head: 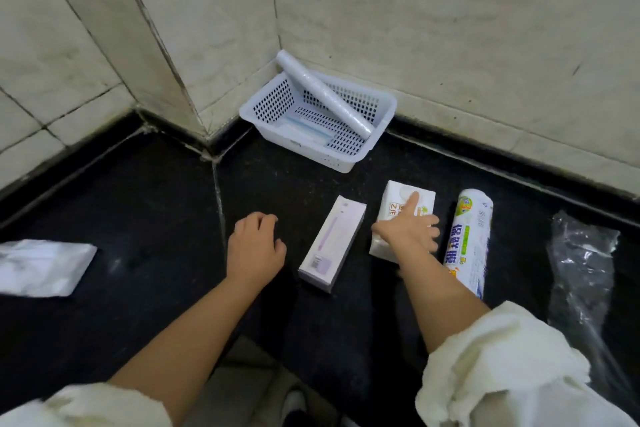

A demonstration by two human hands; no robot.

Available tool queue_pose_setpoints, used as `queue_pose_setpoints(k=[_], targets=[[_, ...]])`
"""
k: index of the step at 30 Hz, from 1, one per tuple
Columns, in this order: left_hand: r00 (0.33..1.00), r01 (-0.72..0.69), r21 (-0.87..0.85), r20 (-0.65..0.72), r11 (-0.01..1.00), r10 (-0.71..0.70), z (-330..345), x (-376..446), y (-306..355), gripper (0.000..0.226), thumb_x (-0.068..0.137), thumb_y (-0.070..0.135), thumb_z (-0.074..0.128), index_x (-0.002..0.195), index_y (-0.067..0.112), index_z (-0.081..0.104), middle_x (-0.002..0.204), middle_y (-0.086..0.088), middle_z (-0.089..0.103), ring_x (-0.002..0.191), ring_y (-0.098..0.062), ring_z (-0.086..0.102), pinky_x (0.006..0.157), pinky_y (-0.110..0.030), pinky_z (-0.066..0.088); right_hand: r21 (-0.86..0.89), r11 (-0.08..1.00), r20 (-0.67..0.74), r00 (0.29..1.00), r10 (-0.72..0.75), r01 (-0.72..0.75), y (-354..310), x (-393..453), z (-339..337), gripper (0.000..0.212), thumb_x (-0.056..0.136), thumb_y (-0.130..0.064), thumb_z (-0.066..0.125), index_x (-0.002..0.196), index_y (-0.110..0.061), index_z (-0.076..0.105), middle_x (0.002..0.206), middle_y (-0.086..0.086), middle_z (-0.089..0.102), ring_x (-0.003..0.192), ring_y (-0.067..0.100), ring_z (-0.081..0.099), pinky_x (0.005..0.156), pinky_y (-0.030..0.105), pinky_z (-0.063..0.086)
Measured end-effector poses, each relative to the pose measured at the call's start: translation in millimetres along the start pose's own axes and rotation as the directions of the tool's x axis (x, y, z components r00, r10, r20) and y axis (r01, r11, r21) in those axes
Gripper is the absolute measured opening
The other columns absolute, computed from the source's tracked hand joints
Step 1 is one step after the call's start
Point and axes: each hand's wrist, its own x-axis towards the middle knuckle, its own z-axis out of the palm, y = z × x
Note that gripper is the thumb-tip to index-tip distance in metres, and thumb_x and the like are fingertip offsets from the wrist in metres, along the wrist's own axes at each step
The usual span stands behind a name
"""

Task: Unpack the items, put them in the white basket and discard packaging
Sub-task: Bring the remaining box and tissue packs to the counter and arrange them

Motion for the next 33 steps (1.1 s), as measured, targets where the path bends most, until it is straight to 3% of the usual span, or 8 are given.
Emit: queue_pose_setpoints(k=[6, 10, 13, 17, 22, 26, 30, 33], targets=[[0.997, 0.055, 0.163, 0.039, 0.985, -0.062, -13.9, 4.8, -19.6, 0.057, 0.091, 0.036, 0.049, 0.14, 0.014, 0.032, 0.149, -0.014, 0.029, 0.134, -0.03, 0.031, 0.106, -0.042, 0.035, 0.128, 0.99, -0.058, 0.997, -0.056, 0.063, 14.5, -7.6, -25.5, 0.107, 0.067, -0.038, 0.073, 0.144, -0.034, -0.001, 0.137, 0.023, 0.029, 0.122, 0.04, 0.037, 0.103, 0.05, 0.036], [0.993, 0.104, 0.164, 0.03, 0.981, -0.111, -33.0, 14.9, -51.5, 0.058, 0.09, 0.041, 0.049, 0.138, 0.013, 0.034, 0.148, -0.015, 0.03, 0.136, -0.03, 0.029, 0.107, -0.044, 0.034, -0.037, 0.937, -0.181, 0.92, -0.348, 0.347, -22.7, -49.8, -30.6, 0.103, 0.064, -0.042, 0.075, 0.143, -0.031, 0.01, 0.132, 0.022, 0.034, 0.118, 0.04, 0.039, 0.099, 0.048, 0.038], [0.989, 0.145, 0.155, 0.017, 0.977, -0.149, -52.2, 20.0, -85.3, 0.056, 0.09, 0.041, 0.05, 0.136, 0.013, 0.037, 0.149, -0.015, 0.03, 0.136, -0.031, 0.028, 0.107, -0.046, 0.034, -0.133, 0.827, -0.1, 0.823, -0.56, 0.546, -72.5, -93.3, -6.3, 0.103, 0.063, -0.044, 0.074, 0.142, -0.034, 0.009, 0.133, 0.018, 0.033, 0.118, 0.037, 0.038, 0.098, 0.047, 0.037], [0.975, 0.217, 0.138, 0.013, 0.966, -0.221, -80.2, 14.6, -152.1, 0.054, 0.09, 0.039, 0.05, 0.137, 0.014, 0.036, 0.15, -0.014, 0.028, 0.138, -0.03, 0.026, 0.108, -0.043, 0.033, -0.183, 0.686, 0.068, 0.705, -0.706, 0.704, -145.9, -152.6, 53.7, 0.102, 0.064, -0.044, 0.073, 0.141, -0.036, 0.007, 0.132, 0.015, 0.03, 0.117, 0.036, 0.038, 0.097, 0.046, 0.036], [0.944, 0.328, 0.12, 0.0, 0.937, -0.33, -109.6, 3.2, -250.4, 0.054, 0.091, 0.037, 0.047, 0.138, 0.014, 0.033, 0.151, -0.014, 0.025, 0.139, -0.028, 0.024, 0.108, -0.039, 0.033, -0.239, 0.533, 0.223, 0.58, -0.783, 0.811, -227.5, -210.2, 127.2, 0.099, 0.065, -0.043, 0.072, 0.14, -0.035, 0.009, 0.131, 0.014, 0.031, 0.116, 0.035, 0.039, 0.096, 0.045, 0.037], [0.902, 0.43, 0.052, 0.001, 0.901, -0.431, -127.2, -3.7, -318.8, 0.053, 0.09, 0.035, 0.049, 0.137, 0.015, 0.036, 0.149, -0.012, 0.027, 0.136, -0.029, 0.027, 0.107, -0.041, 0.032, -0.268, 0.469, 0.263, 0.533, -0.804, 0.841, -278.7, -231.7, 170.5, 0.094, 0.065, -0.04, 0.072, 0.139, -0.032, 0.014, 0.131, 0.015, 0.032, 0.117, 0.038, 0.038, 0.096, 0.047, 0.036], [0.84, 0.543, -0.004, 0.016, 0.84, -0.542, -122.5, -14.8, -367.0, 0.055, 0.089, 0.038, 0.049, 0.137, 0.016, 0.035, 0.144, -0.011, 0.034, 0.13, -0.028, 0.033, 0.101, -0.042, 0.037, -0.446, 0.363, 0.299, 0.519, -0.801, 0.818, -322.2, -228.1, 209.4, 0.092, 0.071, -0.038, 0.068, 0.142, -0.03, 0.011, 0.136, 0.016, 0.029, 0.121, 0.039, 0.035, 0.1, 0.048, 0.033], [0.785, 0.618, -0.002, 0.048, 0.786, -0.618, -110.1, -17.6, -388.1, 0.057, 0.089, 0.04, 0.049, 0.138, 0.015, 0.034, 0.138, -0.011, 0.039, 0.125, -0.028, 0.039, 0.097, -0.041, 0.04, -0.494, 0.342, 0.315, 0.532, -0.786, 0.799, -352.3, -213.0, 229.3, 0.093, 0.071, -0.039, 0.068, 0.143, -0.029, 0.01, 0.137, 0.017, 0.029, 0.123, 0.039, 0.033, 0.101, 0.049, 0.032]])
